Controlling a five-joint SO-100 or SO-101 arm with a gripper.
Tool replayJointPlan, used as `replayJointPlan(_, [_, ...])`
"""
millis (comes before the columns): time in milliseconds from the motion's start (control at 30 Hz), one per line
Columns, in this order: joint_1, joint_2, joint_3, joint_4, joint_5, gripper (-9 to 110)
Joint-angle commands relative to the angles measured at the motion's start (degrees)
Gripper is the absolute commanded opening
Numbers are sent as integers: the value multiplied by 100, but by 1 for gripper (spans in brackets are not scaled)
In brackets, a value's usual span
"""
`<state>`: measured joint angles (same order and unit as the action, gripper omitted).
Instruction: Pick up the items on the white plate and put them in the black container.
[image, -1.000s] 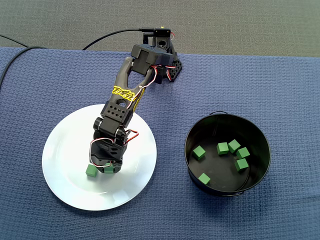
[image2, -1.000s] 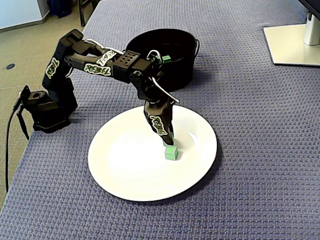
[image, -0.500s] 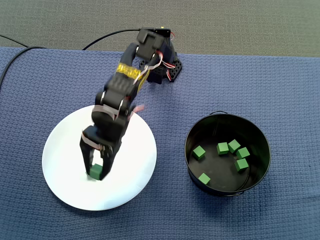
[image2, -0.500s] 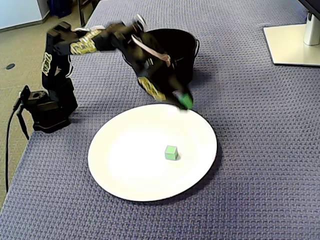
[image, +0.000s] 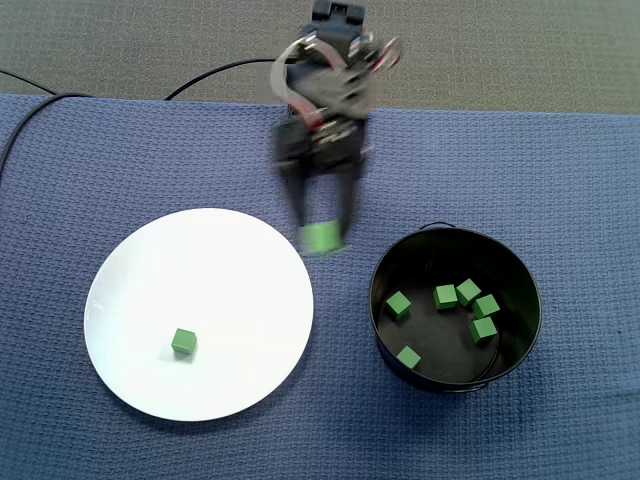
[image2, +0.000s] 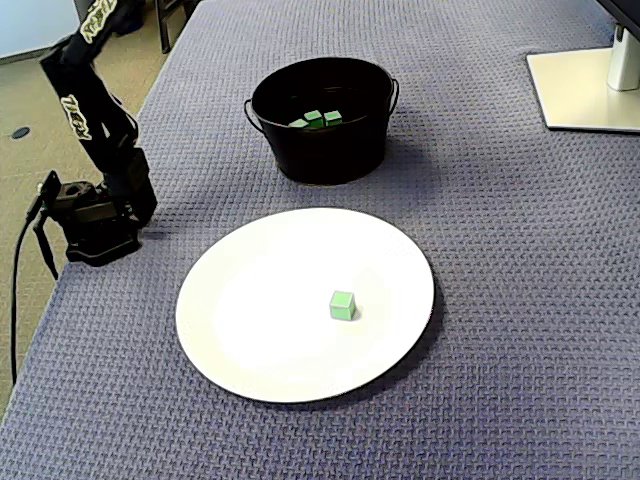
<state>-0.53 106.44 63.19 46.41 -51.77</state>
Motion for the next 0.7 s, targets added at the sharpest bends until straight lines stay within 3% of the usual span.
replayJointPlan(0, [-1160, 1125, 914, -26, -519, 0])
replayJointPlan(133, [-1951, 1564, 1670, 501, -844, 0])
replayJointPlan(267, [-2285, 1670, 2610, 308, -844, 0])
replayJointPlan(500, [-2479, 1626, 5484, -1740, -1283, 0])
replayJointPlan(667, [-2452, 1151, 6636, -2698, -1345, 0])
